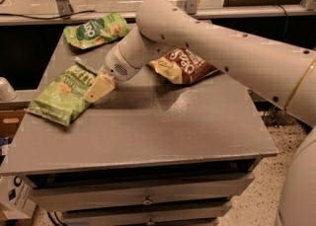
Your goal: Pick green jalapeno chip bag
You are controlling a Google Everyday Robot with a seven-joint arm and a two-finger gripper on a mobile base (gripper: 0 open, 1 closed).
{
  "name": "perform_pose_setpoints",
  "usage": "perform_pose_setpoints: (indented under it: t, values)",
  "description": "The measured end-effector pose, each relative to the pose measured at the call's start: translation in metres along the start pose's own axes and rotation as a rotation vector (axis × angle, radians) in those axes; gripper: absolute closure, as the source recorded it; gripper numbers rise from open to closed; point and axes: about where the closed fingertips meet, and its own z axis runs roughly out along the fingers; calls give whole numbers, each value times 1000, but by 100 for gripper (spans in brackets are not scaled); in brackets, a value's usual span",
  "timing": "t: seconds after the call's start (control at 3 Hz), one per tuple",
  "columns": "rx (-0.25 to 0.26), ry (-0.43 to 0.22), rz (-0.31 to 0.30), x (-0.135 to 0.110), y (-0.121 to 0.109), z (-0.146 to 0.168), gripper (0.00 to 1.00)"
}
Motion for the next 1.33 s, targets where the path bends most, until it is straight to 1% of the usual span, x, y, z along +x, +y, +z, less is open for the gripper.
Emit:
perform_pose_setpoints:
  t: [0.33,0.67,1.0,1.33]
  values:
    - [13,-9,37,2,-4,-2,65]
    - [28,-19,53,2,-6,-12,87]
    - [30,-71,93,-2,-5,-29,100]
    - [5,-161,140,-14,3,-45,100]
